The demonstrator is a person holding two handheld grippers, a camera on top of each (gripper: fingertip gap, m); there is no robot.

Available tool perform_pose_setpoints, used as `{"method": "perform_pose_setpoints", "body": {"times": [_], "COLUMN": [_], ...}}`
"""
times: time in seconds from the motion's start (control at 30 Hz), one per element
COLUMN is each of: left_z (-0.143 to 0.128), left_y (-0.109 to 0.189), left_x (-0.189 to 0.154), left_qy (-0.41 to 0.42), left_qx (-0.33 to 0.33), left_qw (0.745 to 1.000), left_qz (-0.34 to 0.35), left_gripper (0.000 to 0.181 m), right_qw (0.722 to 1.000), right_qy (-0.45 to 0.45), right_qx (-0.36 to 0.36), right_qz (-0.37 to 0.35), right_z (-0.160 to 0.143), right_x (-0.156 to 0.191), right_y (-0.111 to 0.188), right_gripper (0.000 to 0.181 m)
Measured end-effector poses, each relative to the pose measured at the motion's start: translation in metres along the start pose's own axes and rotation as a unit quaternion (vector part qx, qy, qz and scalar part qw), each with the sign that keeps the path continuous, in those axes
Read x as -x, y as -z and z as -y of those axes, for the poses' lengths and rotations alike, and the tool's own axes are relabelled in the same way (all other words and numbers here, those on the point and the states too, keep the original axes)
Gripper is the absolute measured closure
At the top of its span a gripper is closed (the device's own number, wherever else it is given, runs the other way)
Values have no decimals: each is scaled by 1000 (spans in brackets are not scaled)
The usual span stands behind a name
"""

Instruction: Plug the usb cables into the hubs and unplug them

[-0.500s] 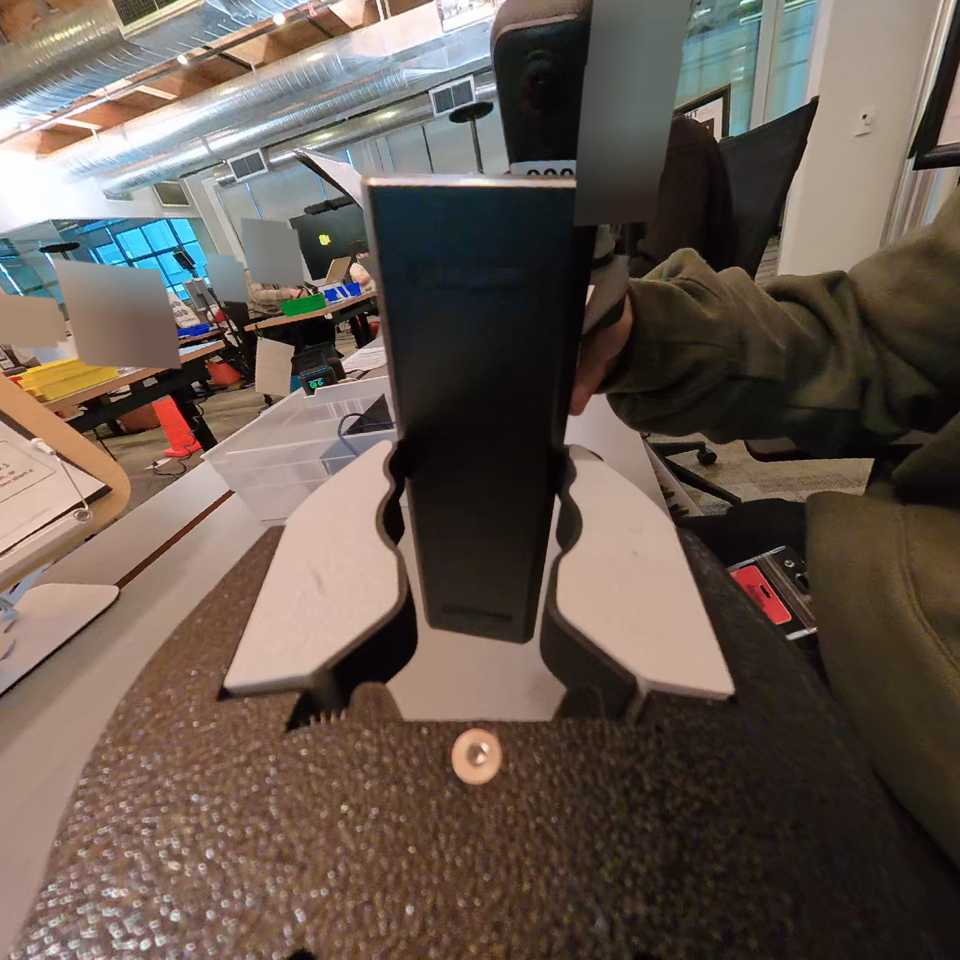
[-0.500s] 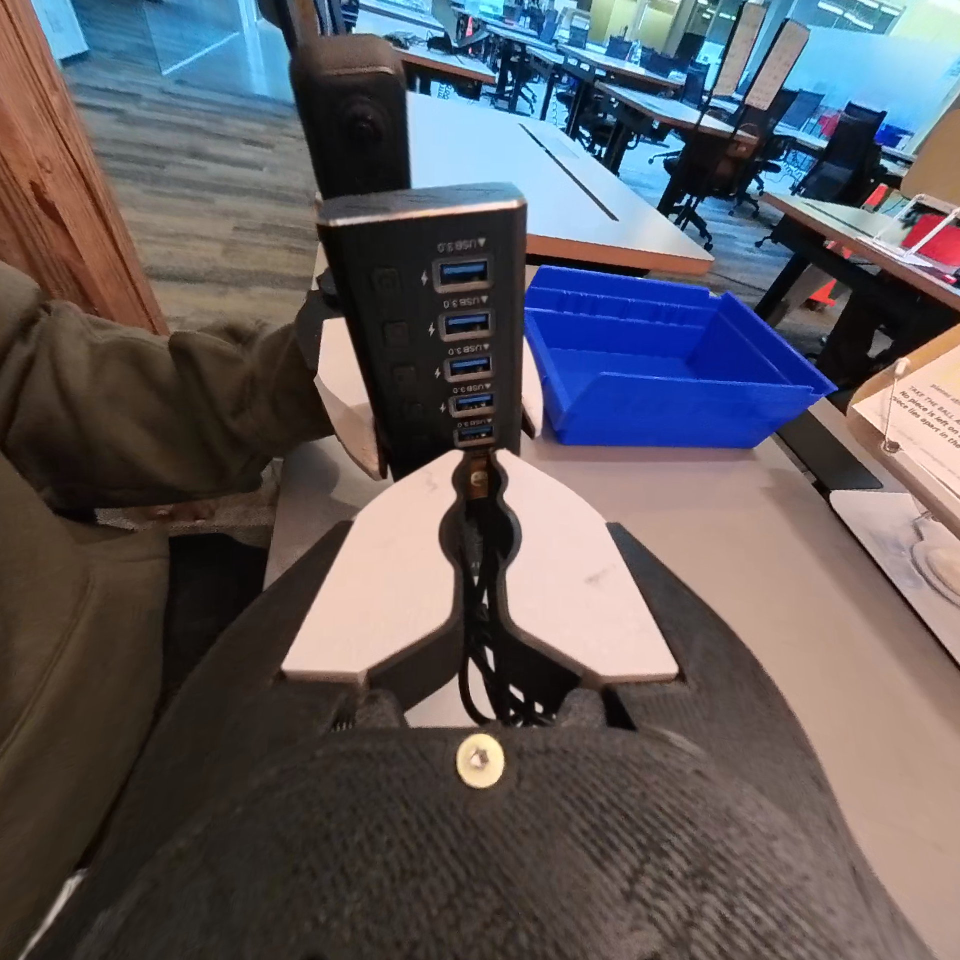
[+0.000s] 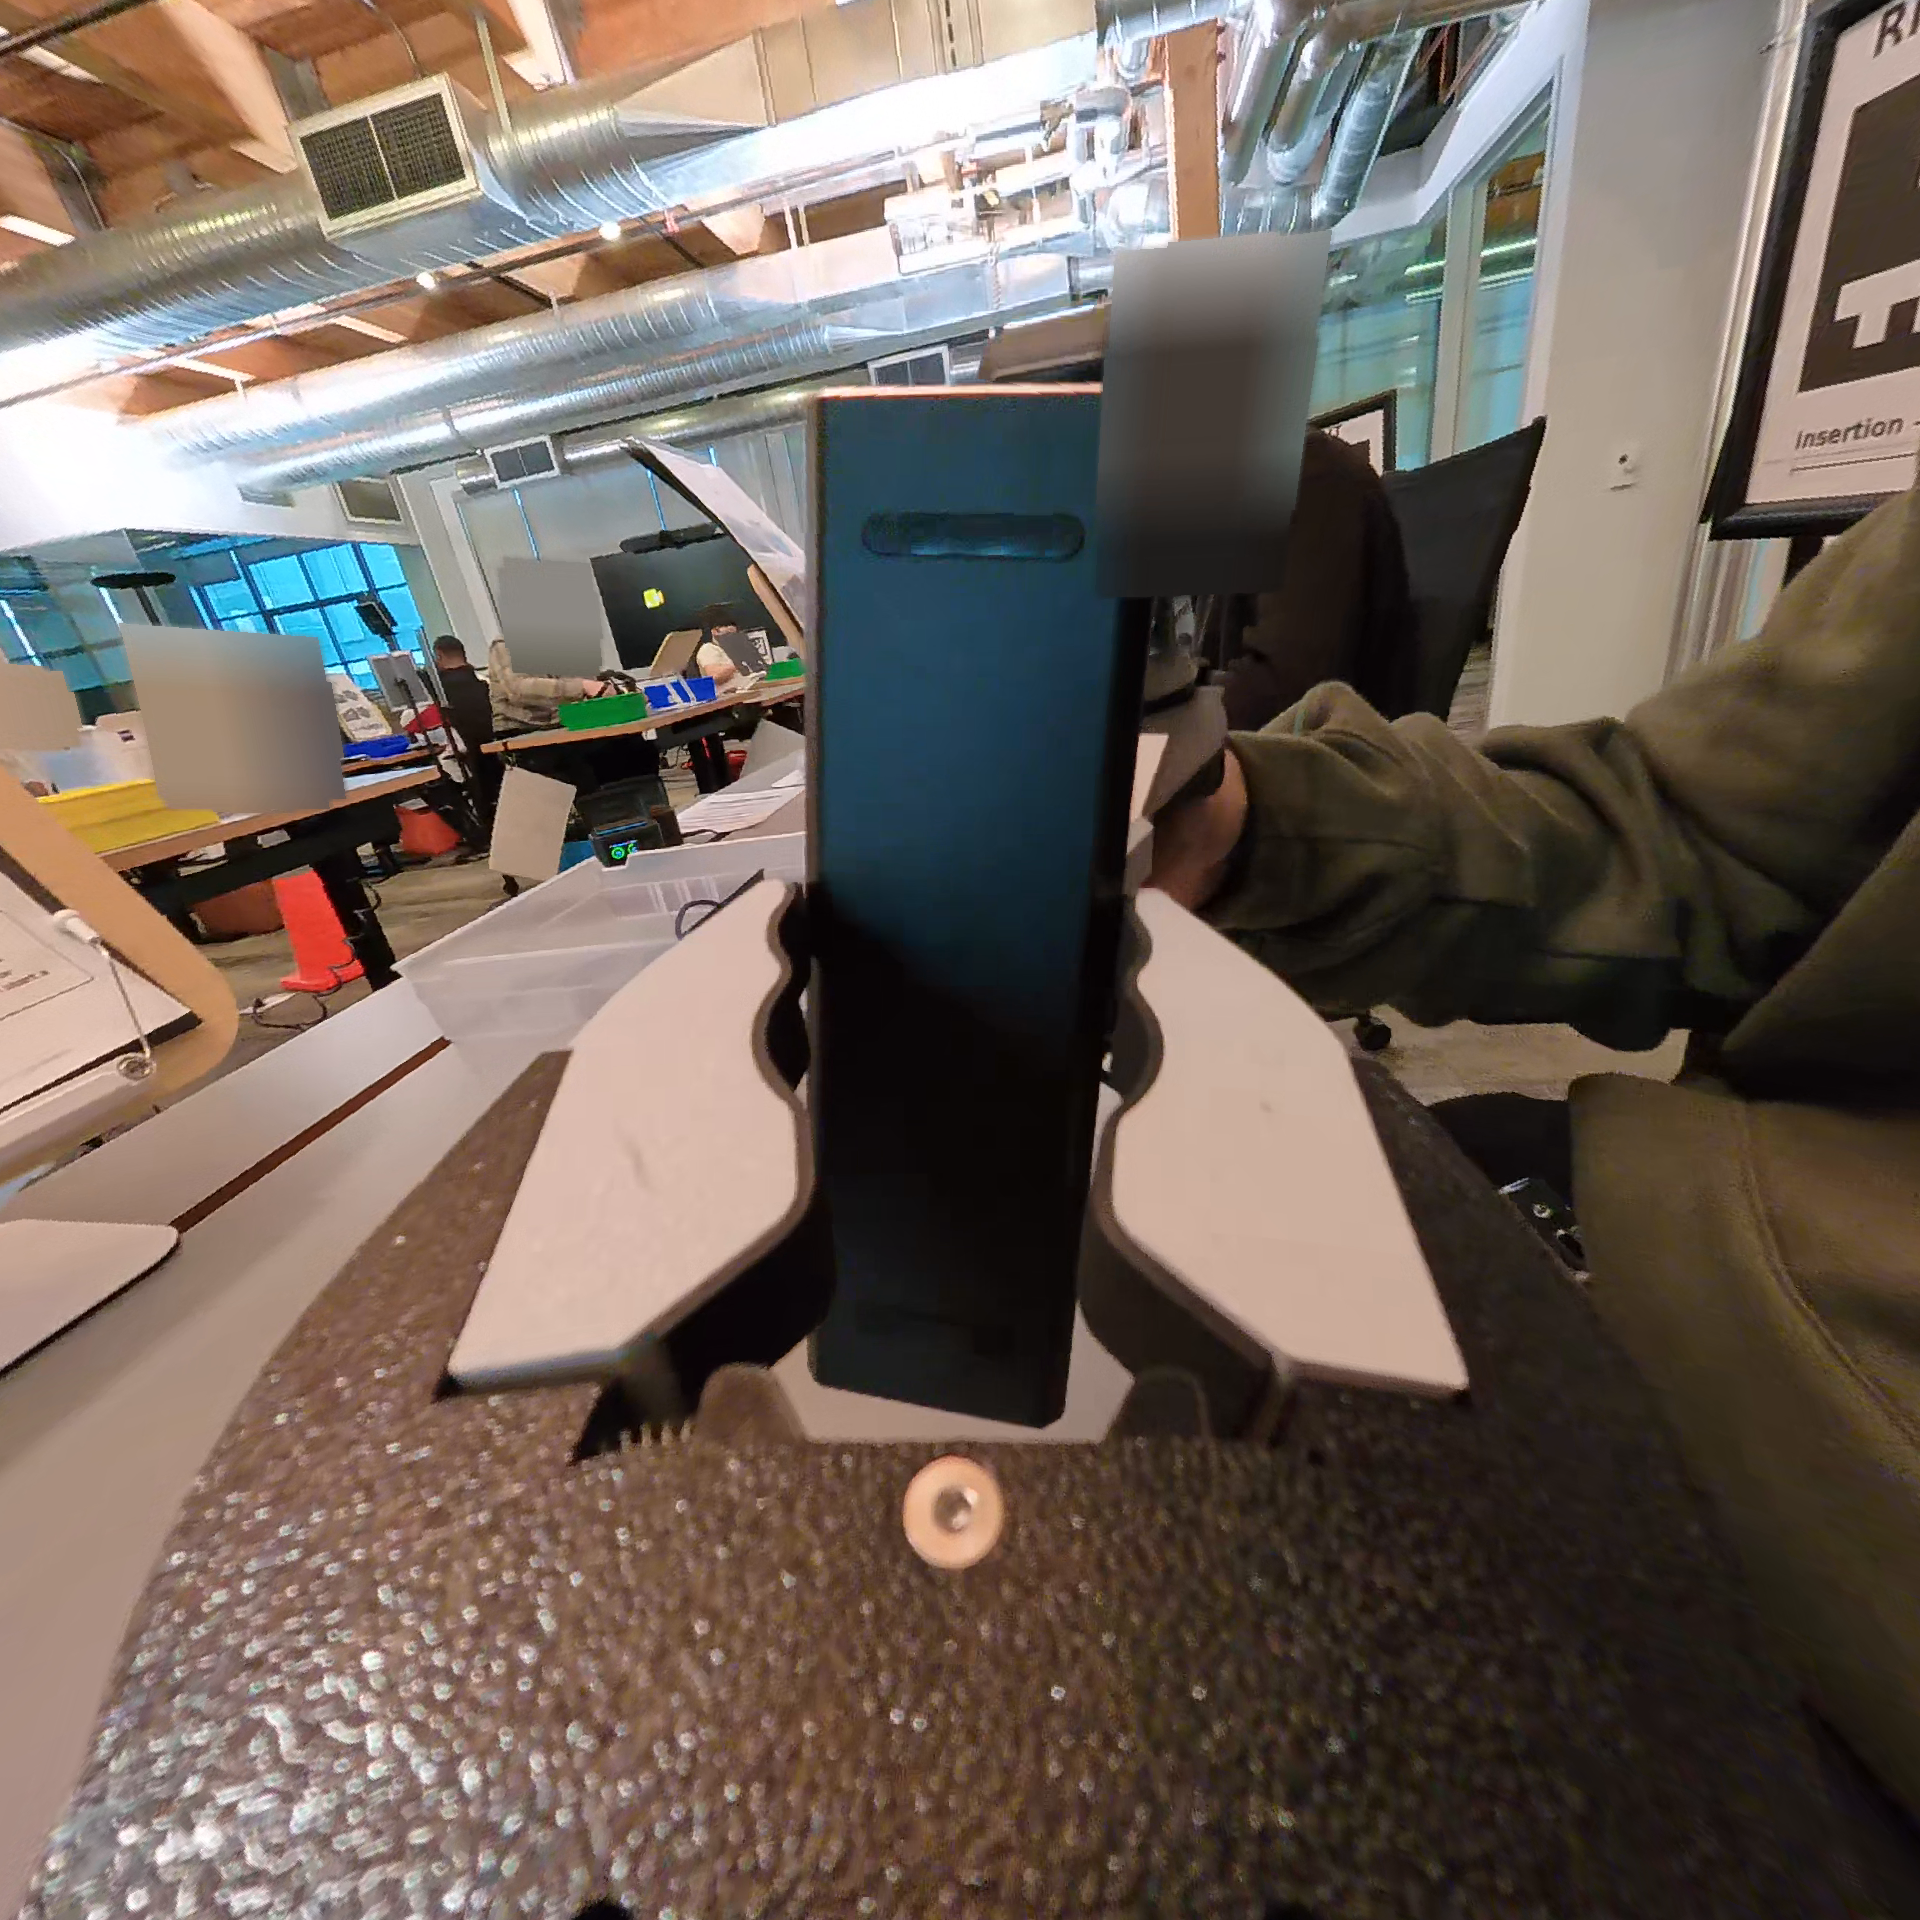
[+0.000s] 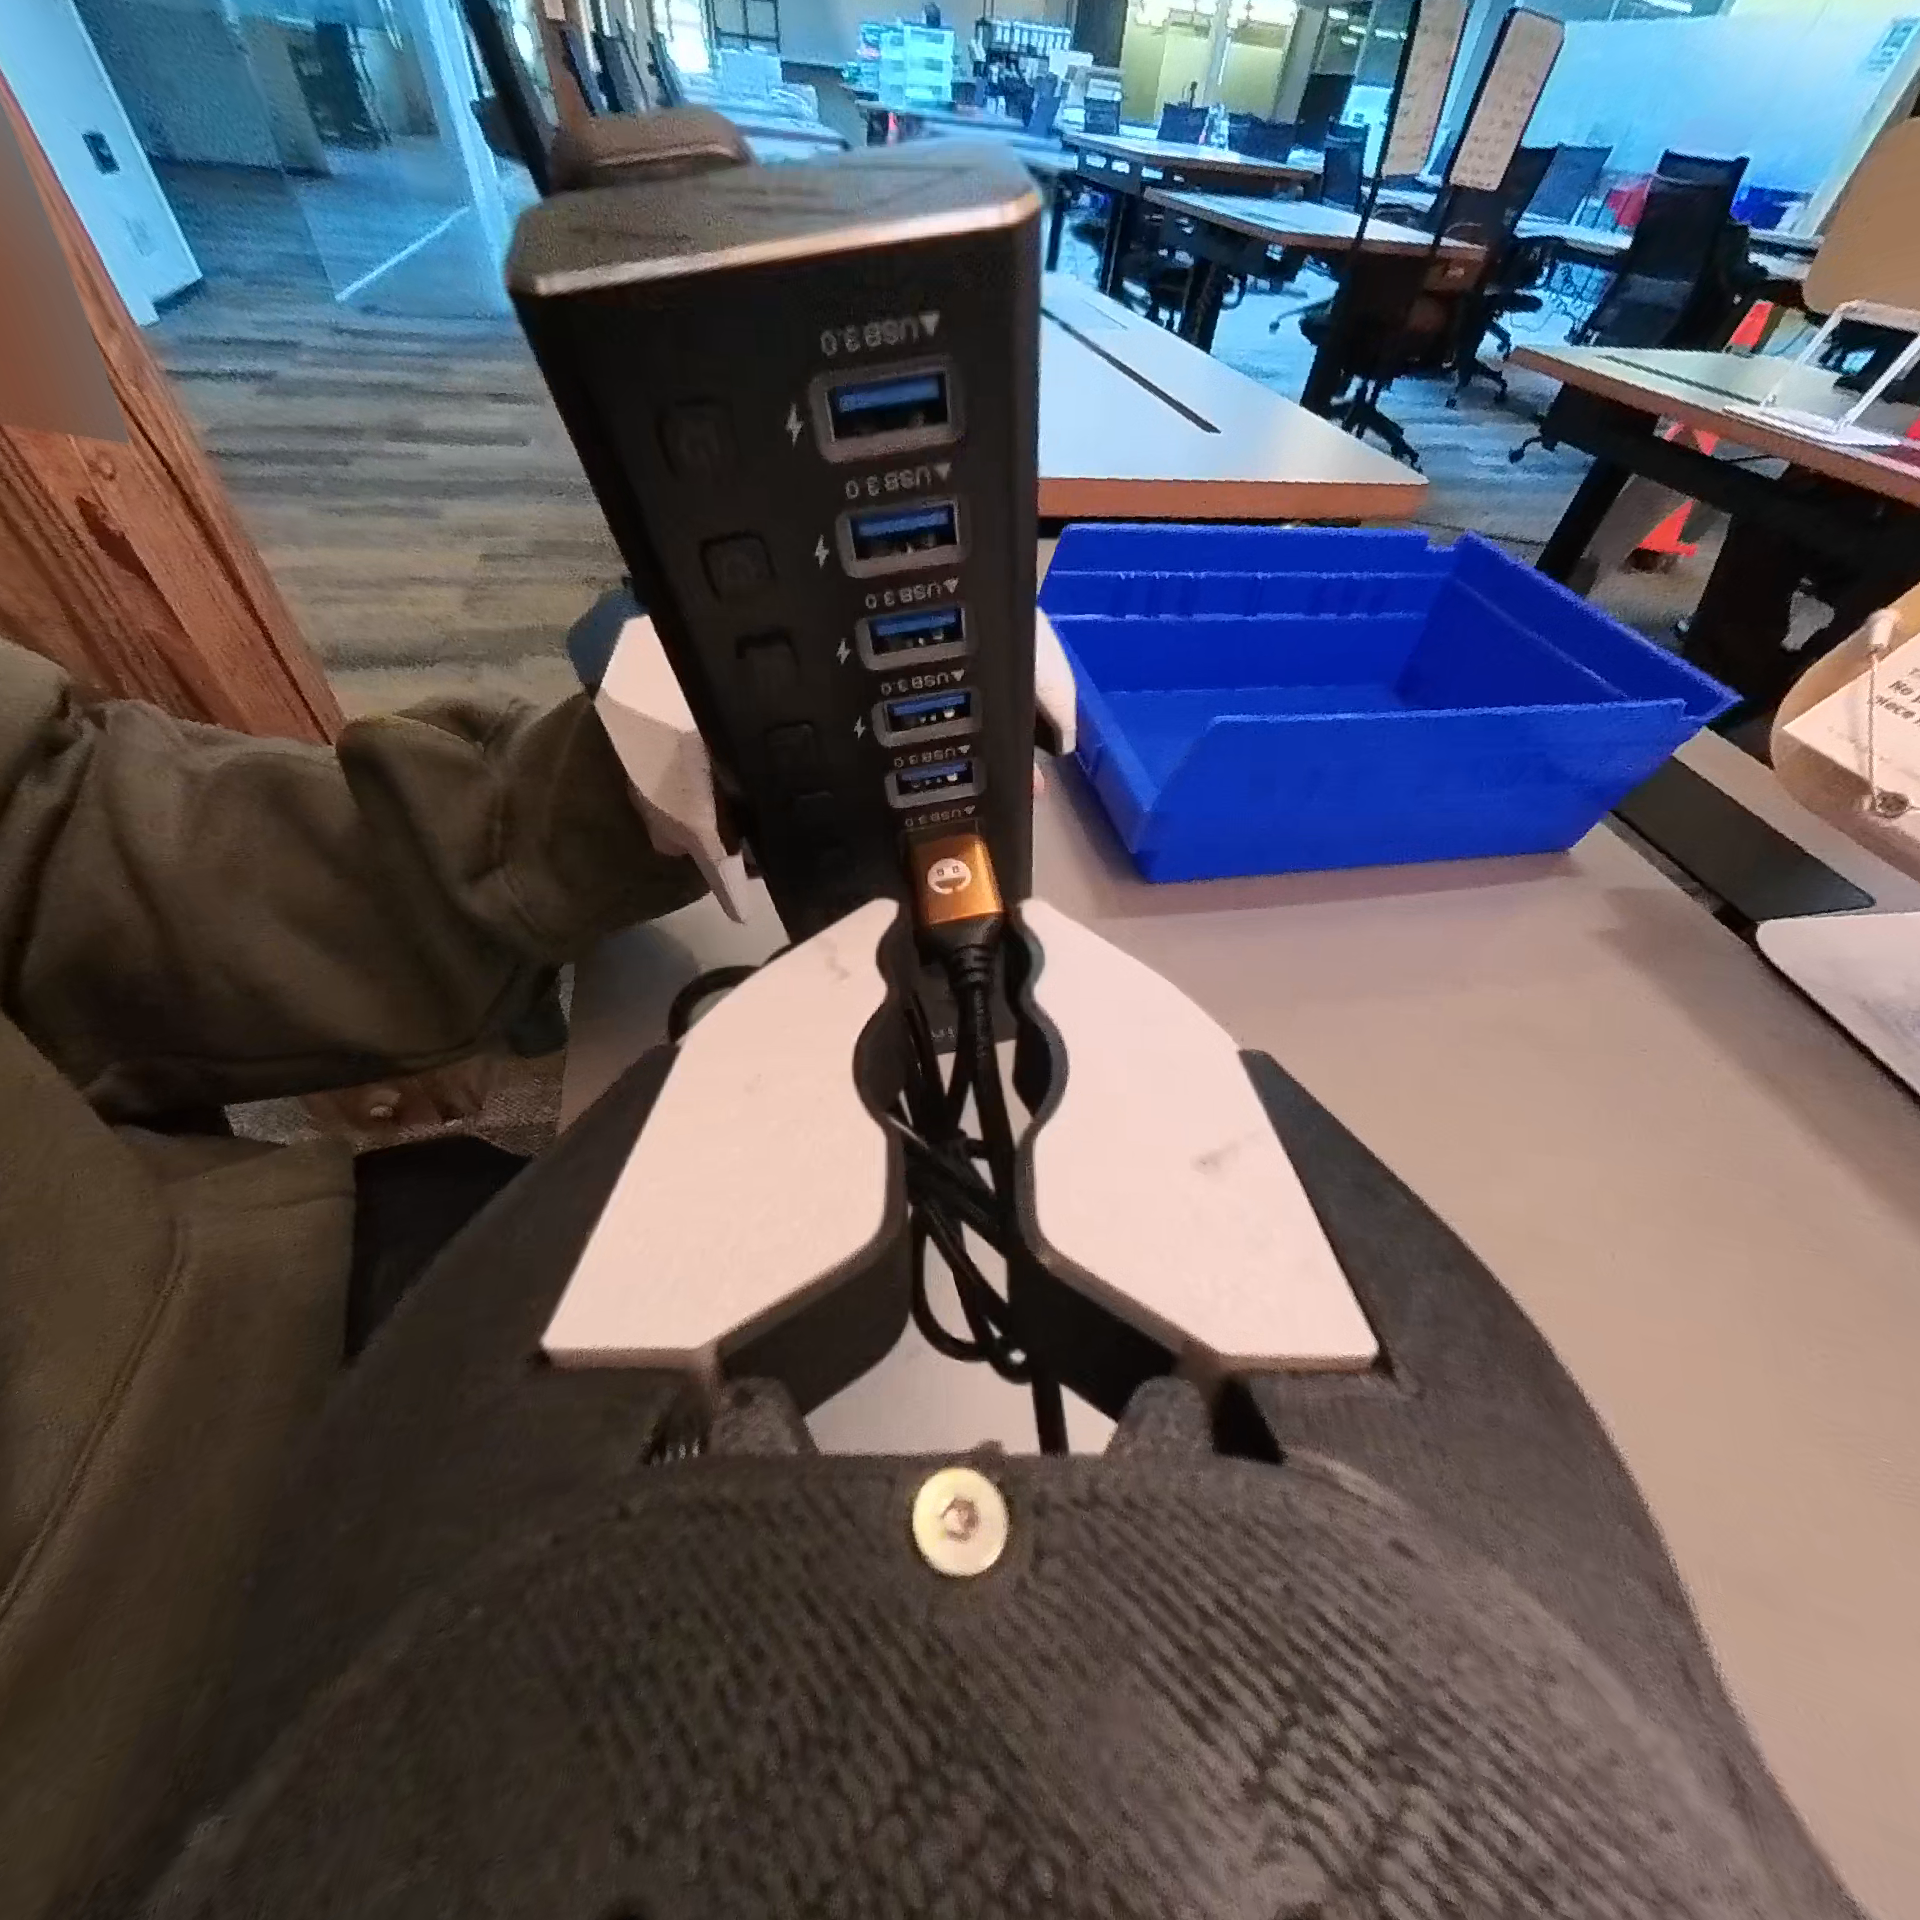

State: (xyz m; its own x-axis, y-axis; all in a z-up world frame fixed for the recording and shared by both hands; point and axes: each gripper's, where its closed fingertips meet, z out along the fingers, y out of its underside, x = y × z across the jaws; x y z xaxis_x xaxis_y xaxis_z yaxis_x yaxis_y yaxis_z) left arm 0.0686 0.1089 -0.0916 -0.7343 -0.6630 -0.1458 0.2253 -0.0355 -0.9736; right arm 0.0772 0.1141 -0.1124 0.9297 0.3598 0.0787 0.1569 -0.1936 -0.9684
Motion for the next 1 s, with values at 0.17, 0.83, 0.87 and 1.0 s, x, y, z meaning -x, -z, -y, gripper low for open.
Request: {"method": "perform_pose_setpoints", "body": {"times": [0.17, 0.83, 0.87, 1.0], "left_z": [4, -14, -13, -11], "left_y": [1, -33, -35, -37], "left_x": [-3, -23, -24, -24], "left_qy": [15, 31, 37, 70], "left_qx": [-27, -19, -25, -61], "left_qw": [999, 998, 997, 994], "left_qz": [-15, -55, -59, -65], "left_gripper": [126, 126, 126, 126], "right_qw": [999, 996, 995, 991], "right_qy": [-12, -24, -30, -33], "right_qx": [-40, -86, -95, -126], "right_qz": [14, -12, 5, 19], "right_z": [7, -26, -26, -18], "right_x": [4, 4, 7, 11], "right_y": [3, 45, 45, 43], "right_gripper": [166, 154, 159, 166]}}
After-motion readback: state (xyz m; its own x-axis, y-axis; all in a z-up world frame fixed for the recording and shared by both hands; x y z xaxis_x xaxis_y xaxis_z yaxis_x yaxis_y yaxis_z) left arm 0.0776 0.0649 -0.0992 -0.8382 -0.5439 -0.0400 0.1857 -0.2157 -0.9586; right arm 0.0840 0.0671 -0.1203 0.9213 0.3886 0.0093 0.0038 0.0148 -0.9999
